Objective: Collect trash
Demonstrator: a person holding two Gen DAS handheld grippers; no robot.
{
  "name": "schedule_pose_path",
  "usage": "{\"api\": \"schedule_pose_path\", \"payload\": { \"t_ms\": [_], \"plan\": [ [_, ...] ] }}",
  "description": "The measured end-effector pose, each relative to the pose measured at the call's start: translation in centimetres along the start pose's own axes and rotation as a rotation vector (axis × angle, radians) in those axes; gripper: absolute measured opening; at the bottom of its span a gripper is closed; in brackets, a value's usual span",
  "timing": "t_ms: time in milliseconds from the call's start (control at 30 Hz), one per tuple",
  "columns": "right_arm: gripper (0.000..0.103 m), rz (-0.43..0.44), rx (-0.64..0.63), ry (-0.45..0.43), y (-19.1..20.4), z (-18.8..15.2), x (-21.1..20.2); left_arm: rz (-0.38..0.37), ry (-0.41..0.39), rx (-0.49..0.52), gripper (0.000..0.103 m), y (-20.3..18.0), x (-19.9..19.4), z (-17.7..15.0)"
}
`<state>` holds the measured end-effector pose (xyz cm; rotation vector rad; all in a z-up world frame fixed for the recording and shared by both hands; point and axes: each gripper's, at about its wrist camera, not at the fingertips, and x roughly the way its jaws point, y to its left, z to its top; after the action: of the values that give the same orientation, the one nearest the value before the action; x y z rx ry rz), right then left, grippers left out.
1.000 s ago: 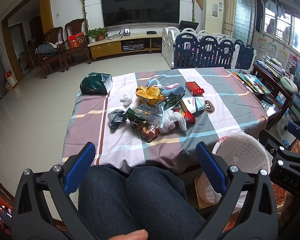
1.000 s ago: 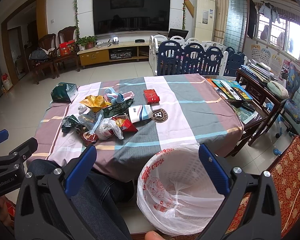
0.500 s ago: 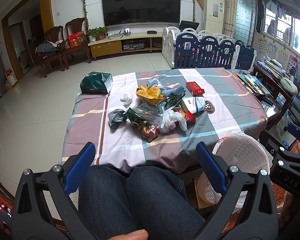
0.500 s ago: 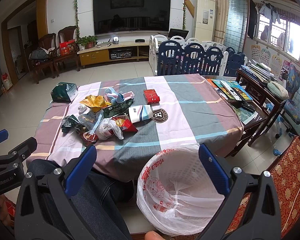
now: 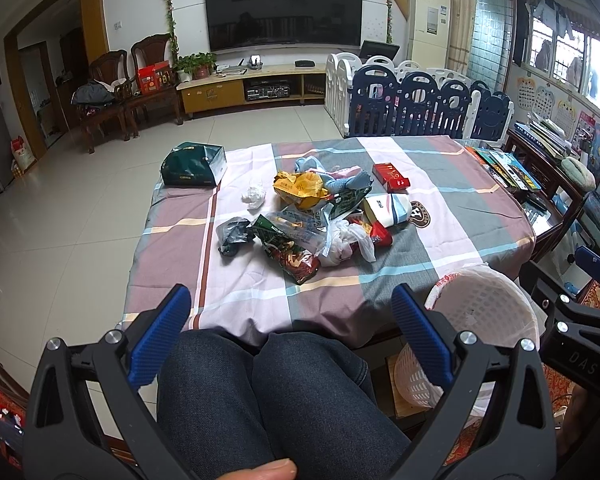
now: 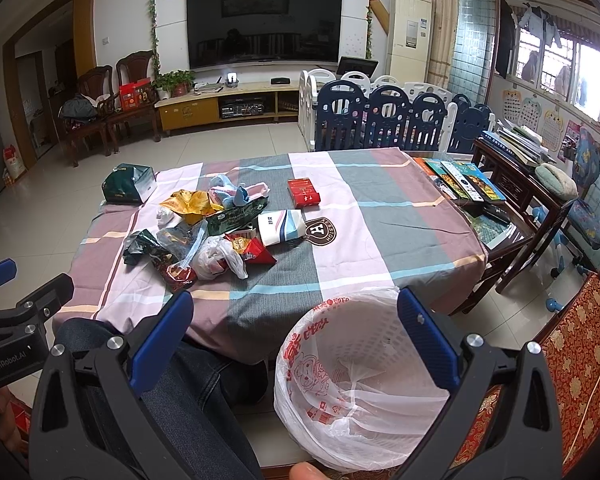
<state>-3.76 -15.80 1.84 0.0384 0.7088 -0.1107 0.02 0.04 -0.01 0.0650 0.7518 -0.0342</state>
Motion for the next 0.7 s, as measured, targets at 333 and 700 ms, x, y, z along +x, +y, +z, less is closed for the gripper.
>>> {"api": "schedule_pose_path", "payload": {
  "t_ms": [333, 700],
  "plan": [
    [0.1, -0.001, 0.0, 0.001, 0.08, -0.05, 0.1, -0.001, 0.001, -0.001, 0.1, 0.13, 0.18, -0.2],
    [0.1, -0.001, 0.0, 0.001, 0.06, -0.06, 0.12, -0.002, 0.003, -0.003, 0.1, 0.16, 0.2, -0.18]
  ]
}}
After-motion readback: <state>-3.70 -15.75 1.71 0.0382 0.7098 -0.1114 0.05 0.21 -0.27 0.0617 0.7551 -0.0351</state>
